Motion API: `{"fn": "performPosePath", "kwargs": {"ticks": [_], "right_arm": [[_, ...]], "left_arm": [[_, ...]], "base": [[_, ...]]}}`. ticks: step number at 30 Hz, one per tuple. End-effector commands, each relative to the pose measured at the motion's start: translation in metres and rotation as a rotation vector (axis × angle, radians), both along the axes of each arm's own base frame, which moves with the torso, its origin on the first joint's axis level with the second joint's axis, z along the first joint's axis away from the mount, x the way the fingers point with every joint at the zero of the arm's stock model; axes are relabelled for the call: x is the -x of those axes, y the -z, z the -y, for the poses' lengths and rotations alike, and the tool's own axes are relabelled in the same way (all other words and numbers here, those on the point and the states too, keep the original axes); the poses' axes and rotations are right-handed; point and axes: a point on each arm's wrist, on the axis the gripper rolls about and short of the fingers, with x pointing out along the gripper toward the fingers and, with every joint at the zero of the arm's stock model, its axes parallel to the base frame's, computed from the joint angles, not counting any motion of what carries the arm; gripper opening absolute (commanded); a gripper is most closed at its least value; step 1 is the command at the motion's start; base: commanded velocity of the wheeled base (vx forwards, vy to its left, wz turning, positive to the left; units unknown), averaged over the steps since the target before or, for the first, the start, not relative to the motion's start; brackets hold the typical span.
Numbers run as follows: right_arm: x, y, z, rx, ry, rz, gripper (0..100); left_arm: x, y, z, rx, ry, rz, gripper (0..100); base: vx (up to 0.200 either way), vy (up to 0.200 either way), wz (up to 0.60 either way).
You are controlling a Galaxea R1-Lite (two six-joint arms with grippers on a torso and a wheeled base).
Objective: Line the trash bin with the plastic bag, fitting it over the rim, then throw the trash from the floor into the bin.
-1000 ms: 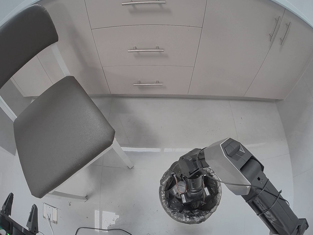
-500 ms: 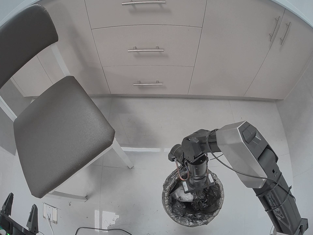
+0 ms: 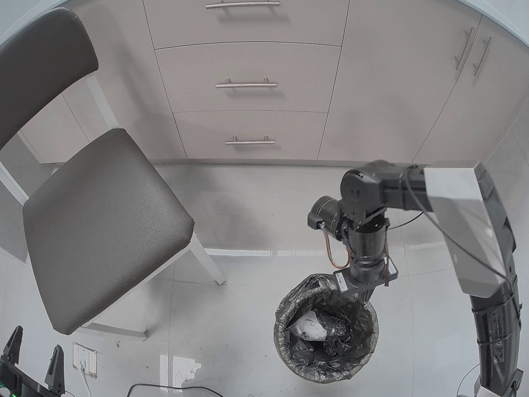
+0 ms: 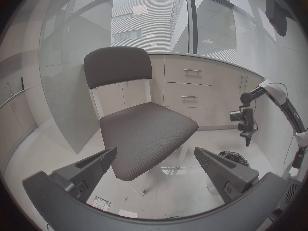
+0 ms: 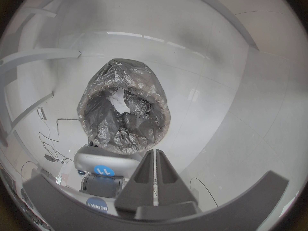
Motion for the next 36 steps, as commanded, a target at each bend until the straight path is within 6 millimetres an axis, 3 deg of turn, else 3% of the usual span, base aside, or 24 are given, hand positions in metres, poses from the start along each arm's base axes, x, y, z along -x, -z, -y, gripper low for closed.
{"fn": "performPosePath", "kwargs": {"ticks": [1,7,8,10,13,18,22,26,29,31,32,33,34,35,36], "right_arm": [[0.030,-0.087,0.024,-0.067,0.010,0.117,0],[0.071,-0.152,0.057,-0.041,0.033,0.218,0],[0.071,-0.152,0.057,-0.041,0.033,0.218,0],[0.097,-0.185,0.085,-0.059,0.076,0.263,0],[0.115,-0.205,0.102,-0.081,0.089,0.303,0],[0.180,-0.256,0.140,-0.142,0.011,0.489,0],[0.226,-0.280,0.166,-0.118,-0.019,0.646,0],[0.308,-0.301,0.212,-0.054,-0.082,0.884,0],[0.379,-0.300,0.247,-0.014,-0.104,1.047,0],[0.416,-0.294,0.259,0.022,-0.103,1.122,0],[0.462,-0.282,0.269,0.058,-0.088,1.227,0],[0.482,-0.275,0.273,0.073,-0.080,1.277,0],[0.482,-0.275,0.273,0.073,-0.080,1.277,0],[0.538,-0.253,0.269,0.136,-0.010,1.452,0],[0.551,-0.248,0.266,0.150,0.008,1.502,0]], "left_arm": [[0.000,0.005,0.000,0.001,-0.001,0.000,100],[0.000,0.005,0.000,0.001,-0.001,0.000,100],[0.000,0.005,0.000,0.001,-0.001,0.000,100],[0.000,0.005,0.000,0.001,-0.001,0.000,100],[0.000,0.005,0.000,0.001,-0.001,0.000,100],[0.000,0.005,0.000,0.001,-0.001,0.000,100],[0.000,0.005,0.000,0.001,-0.001,0.000,100],[0.000,0.005,0.000,0.001,-0.001,0.000,100],[0.000,0.005,0.000,0.001,-0.001,0.000,100],[0.000,0.005,0.000,0.001,-0.001,0.000,100],[0.000,0.005,0.000,0.001,-0.001,0.000,100],[0.000,0.005,0.000,0.001,-0.001,0.000,100],[0.000,0.005,0.000,0.001,-0.001,0.000,100],[0.000,0.005,0.000,0.001,-0.001,0.000,100],[0.000,0.005,0.000,0.001,-0.001,0.000,100]], "base": [[0.000,0.000,0.00],[0.000,0.000,0.00],[0.000,0.000,0.00],[0.000,0.000,0.00],[0.000,0.000,0.00],[0.000,0.000,0.00],[0.000,0.000,0.00],[0.000,0.000,0.00],[0.000,0.000,0.00],[0.000,0.000,0.00],[0.000,0.000,0.00],[0.000,0.000,0.00],[0.000,0.000,0.00],[0.000,0.000,0.00],[0.000,0.000,0.00]]}}
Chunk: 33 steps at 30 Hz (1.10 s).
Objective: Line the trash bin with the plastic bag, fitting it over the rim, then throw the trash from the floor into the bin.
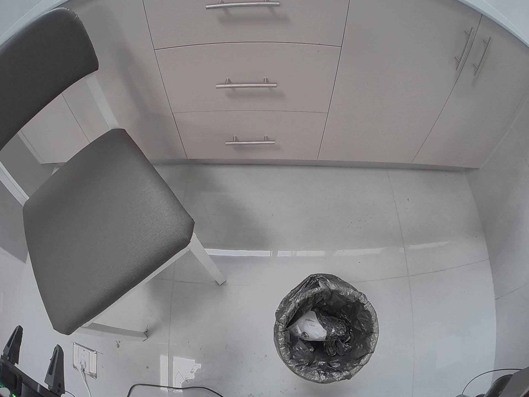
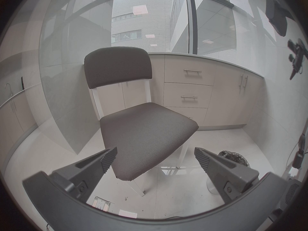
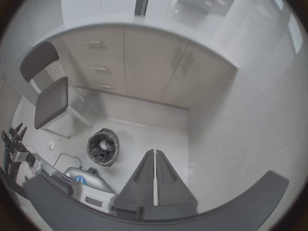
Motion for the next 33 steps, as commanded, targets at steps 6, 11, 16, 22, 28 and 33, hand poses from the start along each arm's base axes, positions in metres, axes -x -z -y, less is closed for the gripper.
{"fn": "performPosePath", "kwargs": {"ticks": [6,11,16,22,28,33], "right_arm": [[0.300,0.094,0.012,0.078,0.272,1.017,0],[0.326,0.122,0.001,0.084,0.313,1.123,0],[0.326,0.160,0.000,0.089,0.310,1.099,0],[0.325,0.181,0.002,0.087,0.301,1.086,0],[0.341,0.196,0.002,-0.001,0.302,1.089,0],[0.355,0.223,0.000,-0.066,0.276,1.015,0]], "left_arm": [[0.000,0.005,0.000,0.000,-0.001,0.000,100],[0.000,0.005,0.000,0.000,-0.001,0.000,100],[0.000,0.005,0.000,0.000,-0.001,0.000,100],[0.000,0.005,0.000,0.000,-0.001,0.000,100],[0.000,0.005,0.000,0.000,-0.001,0.000,100],[0.000,0.005,0.000,0.000,0.001,0.000,100]], "base": [[0.000,0.000,0.00],[0.000,0.000,0.00],[0.000,0.000,0.00],[0.000,0.000,0.00],[0.000,0.000,0.00],[0.000,0.000,0.00]]}}
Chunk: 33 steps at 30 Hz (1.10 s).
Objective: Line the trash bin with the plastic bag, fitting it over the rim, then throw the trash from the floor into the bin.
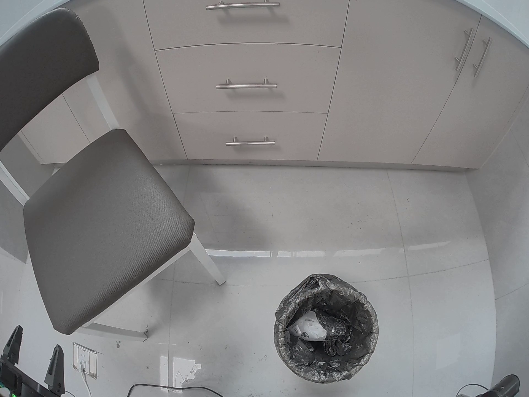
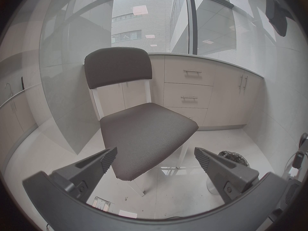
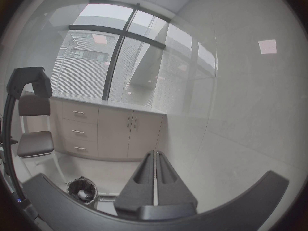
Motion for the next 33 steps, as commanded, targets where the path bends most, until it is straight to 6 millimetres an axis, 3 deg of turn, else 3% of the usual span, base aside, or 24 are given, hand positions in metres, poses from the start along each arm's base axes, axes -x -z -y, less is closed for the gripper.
{"fn": "performPosePath", "kwargs": {"ticks": [1,8,12,19,29,33], "right_arm": [[0.024,0.028,-0.002,-0.093,-0.070,0.051,0],[0.006,0.021,-0.004,-0.175,-0.233,0.018,0],[-0.047,-0.004,-0.006,-0.164,-0.297,-0.068,0],[-0.106,-0.021,-0.006,-0.197,-0.303,-0.040,0],[-0.165,0.001,-0.006,-0.224,-0.286,-0.223,0],[-0.178,0.010,-0.006,-0.237,-0.278,-0.284,0]], "left_arm": [[0.000,0.005,0.000,0.001,-0.001,-0.001,100],[0.000,0.005,0.000,0.001,-0.001,-0.001,100],[0.000,0.005,0.000,0.001,-0.001,-0.001,100],[0.000,0.005,0.000,0.001,-0.001,-0.001,100],[0.000,0.005,0.000,0.001,-0.001,-0.001,100],[0.000,0.005,0.000,0.001,-0.001,-0.001,100]], "base": [[0.000,0.000,0.00],[0.000,0.000,0.00],[0.000,0.000,0.00],[0.000,0.000,0.00],[0.000,0.000,0.00],[0.000,0.000,0.00]]}}
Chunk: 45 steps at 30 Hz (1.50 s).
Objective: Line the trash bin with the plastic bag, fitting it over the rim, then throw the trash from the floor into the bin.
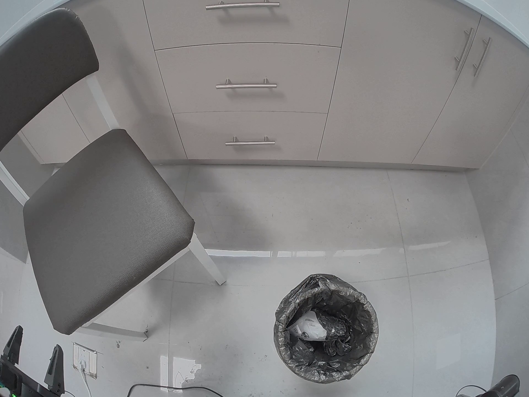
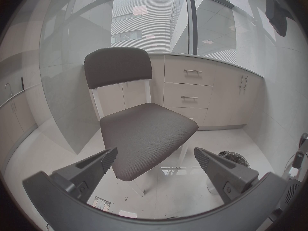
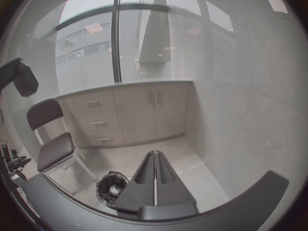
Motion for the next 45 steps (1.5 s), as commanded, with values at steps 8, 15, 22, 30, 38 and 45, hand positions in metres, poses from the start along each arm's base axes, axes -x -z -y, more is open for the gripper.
{"fn": "performPosePath", "kwargs": {"ticks": [8,15,22,30,38,45], "right_arm": [[-0.070,0.036,0.000,0.004,0.000,-0.074,0],[-0.104,0.065,-0.001,0.031,-0.048,-0.111,0],[-0.133,0.100,-0.001,0.029,-0.055,-0.102,0],[-0.146,0.123,-0.001,0.034,-0.060,-0.096,0],[-0.146,0.124,-0.003,0.059,-0.110,-0.093,0],[-0.147,0.126,-0.005,0.152,-0.195,-0.122,0]], "left_arm": [[0.000,0.005,0.000,0.000,-0.001,-0.001,100],[0.000,0.005,0.000,0.000,-0.001,-0.001,100],[0.000,0.005,0.000,0.000,-0.001,-0.001,100],[0.000,0.005,0.000,0.000,-0.001,-0.001,100],[0.000,0.005,0.000,-0.001,-0.001,-0.002,100],[0.000,0.005,0.000,-0.001,-0.001,-0.002,100]], "base": [[0.000,0.000,0.00],[0.000,0.000,0.00],[0.000,0.000,0.00],[0.000,0.000,0.00],[0.000,0.000,0.00],[0.000,0.000,0.00]]}}
